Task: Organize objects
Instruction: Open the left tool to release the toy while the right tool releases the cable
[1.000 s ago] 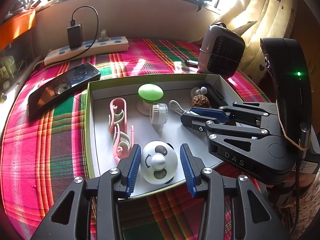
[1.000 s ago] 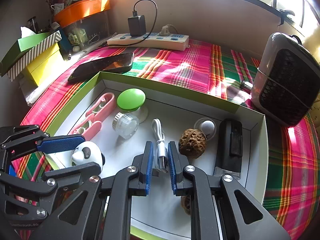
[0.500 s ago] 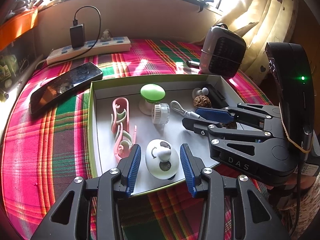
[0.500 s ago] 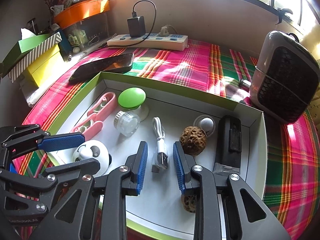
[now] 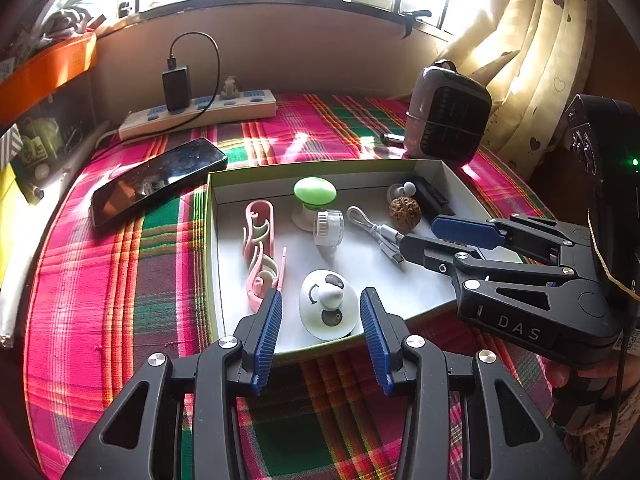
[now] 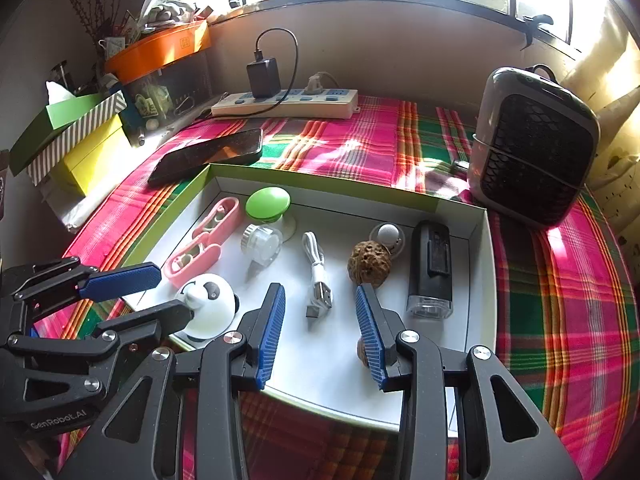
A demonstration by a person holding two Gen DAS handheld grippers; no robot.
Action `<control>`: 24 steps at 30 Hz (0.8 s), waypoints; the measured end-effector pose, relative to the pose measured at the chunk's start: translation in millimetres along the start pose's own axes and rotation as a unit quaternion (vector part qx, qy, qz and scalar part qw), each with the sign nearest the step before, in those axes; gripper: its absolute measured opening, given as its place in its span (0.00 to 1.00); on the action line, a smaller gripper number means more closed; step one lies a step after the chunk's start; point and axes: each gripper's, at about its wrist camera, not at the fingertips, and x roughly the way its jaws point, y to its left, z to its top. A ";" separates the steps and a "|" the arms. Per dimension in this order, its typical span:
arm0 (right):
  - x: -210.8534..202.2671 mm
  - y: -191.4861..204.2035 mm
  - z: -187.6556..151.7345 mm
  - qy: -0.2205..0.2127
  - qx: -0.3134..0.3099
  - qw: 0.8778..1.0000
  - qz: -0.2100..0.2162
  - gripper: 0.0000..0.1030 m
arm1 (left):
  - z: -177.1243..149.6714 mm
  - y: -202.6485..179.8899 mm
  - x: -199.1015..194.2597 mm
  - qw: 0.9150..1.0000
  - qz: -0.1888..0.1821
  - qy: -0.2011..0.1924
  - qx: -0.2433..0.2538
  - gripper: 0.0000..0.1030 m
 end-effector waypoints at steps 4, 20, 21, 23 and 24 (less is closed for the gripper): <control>-12.9 -0.7 -6.1 -0.013 0.012 1.000 -0.008 0.45 | -4.2 -3.4 -10.8 1.000 0.023 -0.013 0.000 0.38; -57.1 6.2 -46.6 -0.026 0.021 0.999 -0.039 0.52 | -34.6 -13.3 -43.1 0.996 0.078 -0.032 -0.013 0.38; -57.9 7.1 -50.7 -0.023 0.022 0.999 -0.042 0.52 | -38.0 -14.3 -43.9 0.996 0.086 -0.032 -0.012 0.38; -58.2 8.6 -58.6 -0.019 0.020 0.998 -0.050 0.52 | -45.9 -15.1 -45.6 0.995 0.091 -0.028 -0.015 0.38; -57.5 9.2 -62.3 -0.014 0.020 0.998 -0.052 0.52 | -49.3 -16.3 -46.1 0.995 0.092 -0.028 -0.013 0.38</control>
